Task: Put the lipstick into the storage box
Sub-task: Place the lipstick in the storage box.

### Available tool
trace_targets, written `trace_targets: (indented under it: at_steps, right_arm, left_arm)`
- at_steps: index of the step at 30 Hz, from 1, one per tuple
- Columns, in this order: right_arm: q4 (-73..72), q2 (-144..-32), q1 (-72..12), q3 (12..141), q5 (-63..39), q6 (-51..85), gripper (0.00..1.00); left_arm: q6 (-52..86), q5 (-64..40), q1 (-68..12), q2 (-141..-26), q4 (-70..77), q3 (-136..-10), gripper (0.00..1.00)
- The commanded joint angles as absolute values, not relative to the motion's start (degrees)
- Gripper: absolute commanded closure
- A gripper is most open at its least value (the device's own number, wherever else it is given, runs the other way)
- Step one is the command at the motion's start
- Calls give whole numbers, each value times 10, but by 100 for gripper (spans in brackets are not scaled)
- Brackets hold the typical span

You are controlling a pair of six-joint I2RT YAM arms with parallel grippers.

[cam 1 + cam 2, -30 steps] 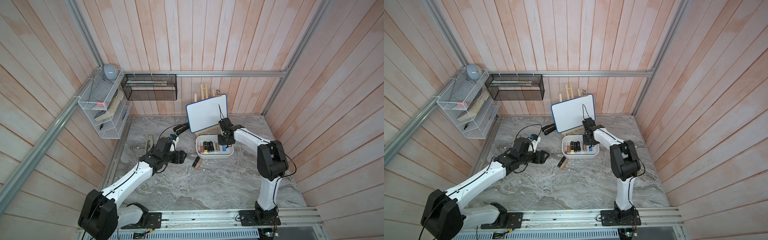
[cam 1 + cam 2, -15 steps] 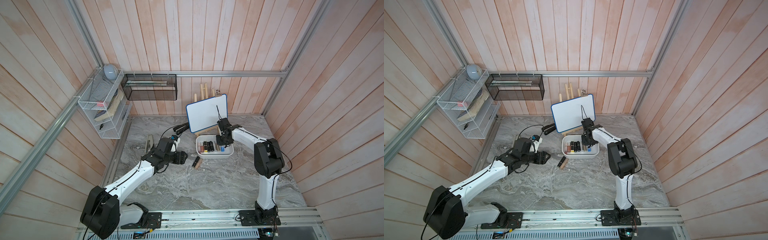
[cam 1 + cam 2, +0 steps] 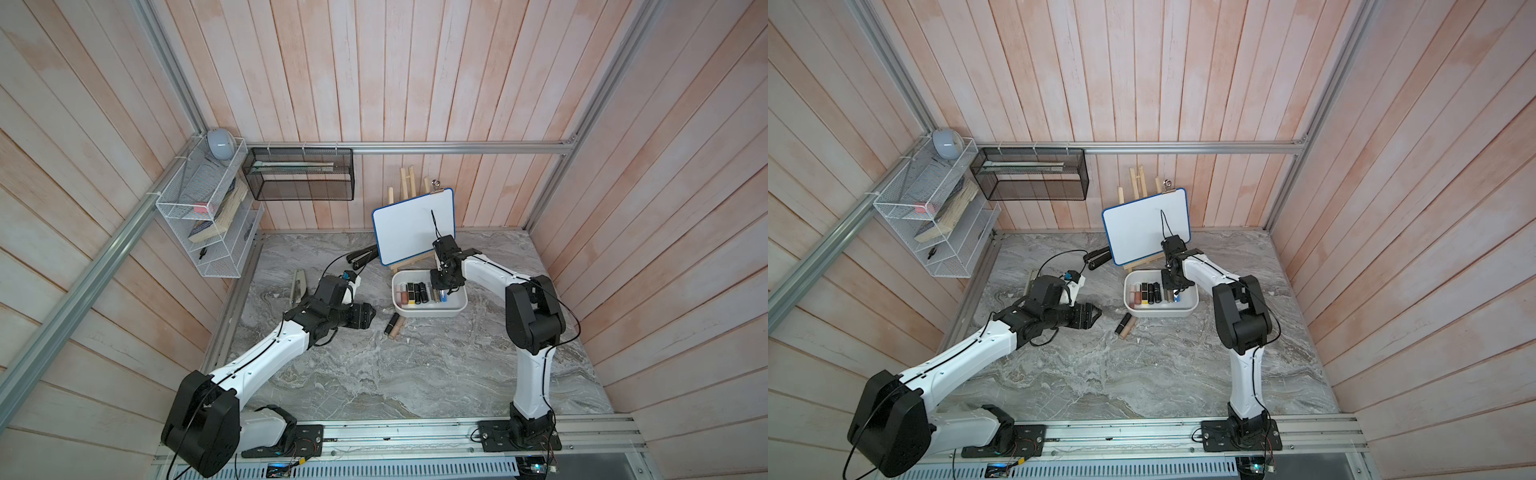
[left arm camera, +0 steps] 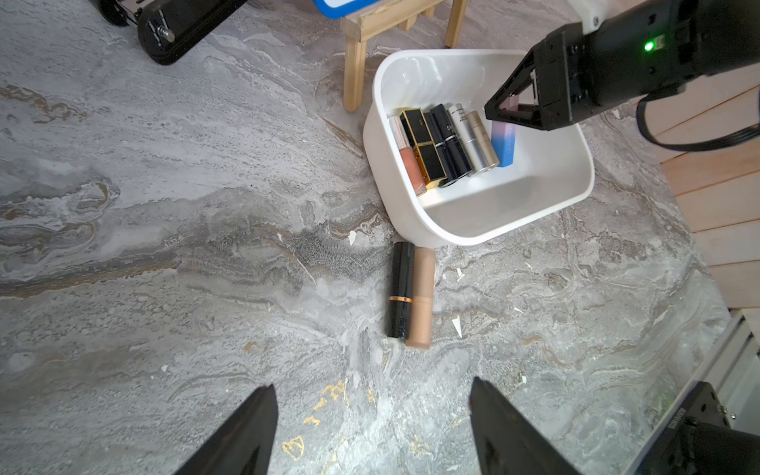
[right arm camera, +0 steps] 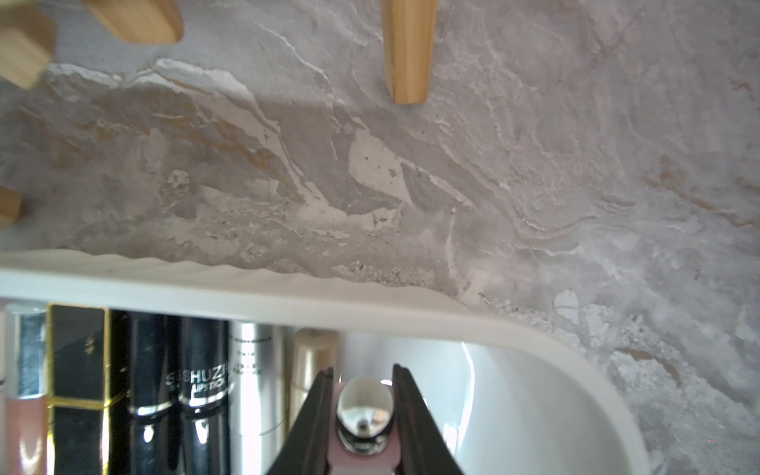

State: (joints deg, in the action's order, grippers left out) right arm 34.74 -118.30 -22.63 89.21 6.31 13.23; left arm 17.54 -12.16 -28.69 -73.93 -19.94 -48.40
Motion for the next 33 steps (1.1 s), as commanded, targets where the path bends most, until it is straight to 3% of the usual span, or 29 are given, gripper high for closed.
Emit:
trace_targets:
  at_steps: [1, 21, 33]
  right_arm:
    - [346, -1208, -230, 896, 54, 132, 76]
    - [345, -1202, -230, 888, 43, 139, 65]
    - [339, -1075, -235, 850, 9, 166, 64]
  left_arm:
    - [165, -127, -292, -745, -194, -474, 21]
    - [166, -117, -299, -741, -194, -472, 19]
    - [165, -98, -347, -736, -175, -458, 17]
